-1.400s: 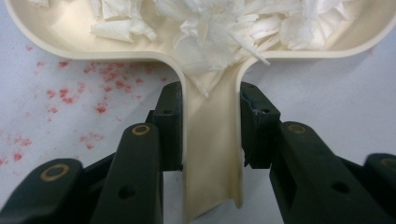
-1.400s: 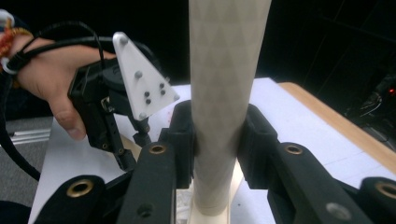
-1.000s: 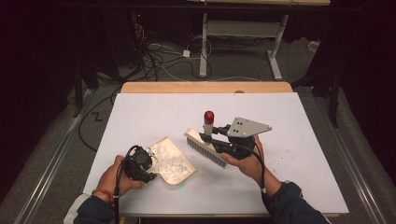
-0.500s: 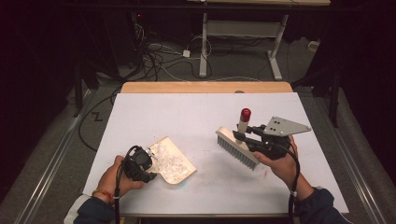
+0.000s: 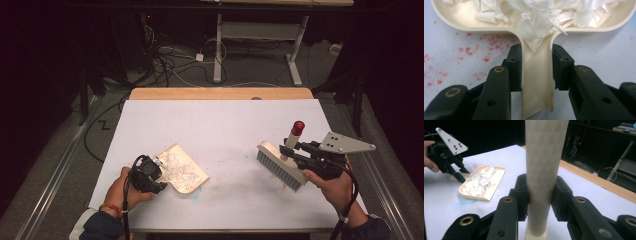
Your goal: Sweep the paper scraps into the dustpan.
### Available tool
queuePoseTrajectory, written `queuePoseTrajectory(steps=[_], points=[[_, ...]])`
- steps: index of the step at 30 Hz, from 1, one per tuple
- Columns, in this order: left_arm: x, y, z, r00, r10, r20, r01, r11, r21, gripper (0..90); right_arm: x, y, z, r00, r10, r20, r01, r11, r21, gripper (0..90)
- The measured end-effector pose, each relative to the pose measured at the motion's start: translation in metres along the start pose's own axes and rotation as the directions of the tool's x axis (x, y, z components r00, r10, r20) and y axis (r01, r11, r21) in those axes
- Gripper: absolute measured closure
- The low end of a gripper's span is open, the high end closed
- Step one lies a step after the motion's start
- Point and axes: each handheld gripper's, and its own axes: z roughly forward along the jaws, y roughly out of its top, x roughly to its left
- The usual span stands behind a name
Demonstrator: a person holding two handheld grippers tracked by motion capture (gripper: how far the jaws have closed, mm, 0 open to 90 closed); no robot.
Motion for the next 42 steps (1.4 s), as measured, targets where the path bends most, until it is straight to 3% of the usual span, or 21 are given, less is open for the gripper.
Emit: queuePoseTrajectory(steps=[5,11,17,22,27,30,32,34,42], points=[[0.003,-0.001,-0.002,0.9998,-0.02,-0.007,0.02,0.9997,-0.015,62.7,0.001,-0.004,-0.013,0.9996,-0.009,-0.028,0.009,1.0,0.027,70.5],[0.007,-0.004,-0.002,0.9986,-0.052,-0.013,0.052,0.9983,-0.027,62.8,0.002,-0.01,-0.027,0.9976,0.016,-0.068,-0.012,0.998,0.059,70.5],[0.012,-0.006,-0.003,0.9965,-0.08,-0.024,0.079,0.9959,-0.043,62.8,-0.002,-0.017,-0.033,0.9934,0.02,-0.113,-0.012,0.997,0.077,70.5],[0.019,-0.009,-0.006,0.9908,-0.129,-0.041,0.127,0.9904,-0.055,62.8,-0.006,-0.02,-0.035,0.9847,0.03,-0.172,-0.009,0.992,0.122,70.5],[0.027,-0.012,-0.011,0.9815,-0.185,-0.049,0.18,0.9799,-0.085,62.8,-0.013,-0.025,-0.03,0.981,0.043,-0.189,-0.008,0.984,0.181,70.4],[0.03,-0.013,-0.01,0.9782,-0.202,-0.049,0.197,0.9763,-0.089,62.8,-0.018,-0.027,-0.026,0.9846,0.037,-0.171,-0.001,0.979,0.203,70.2],[0.032,-0.014,-0.009,0.9762,-0.21,-0.054,0.205,0.9744,-0.093,62.9,-0.021,-0.028,-0.024,0.9909,0.018,-0.133,0.009,0.98,0.198,70.0],[0.032,-0.015,-0.009,0.9749,-0.216,-0.055,0.21,0.9729,-0.098,62.9,-0.027,-0.028,-0.022,0.9894,0.036,-0.141,-0.008,0.981,0.195,69.7],[0.033,-0.017,-0.008,0.9688,-0.241,-0.059,0.234,0.9665,-0.106,62.9,-0.038,-0.026,-0.014,0.997,0.02,-0.074,-0.005,0.979,0.204,65.7]])
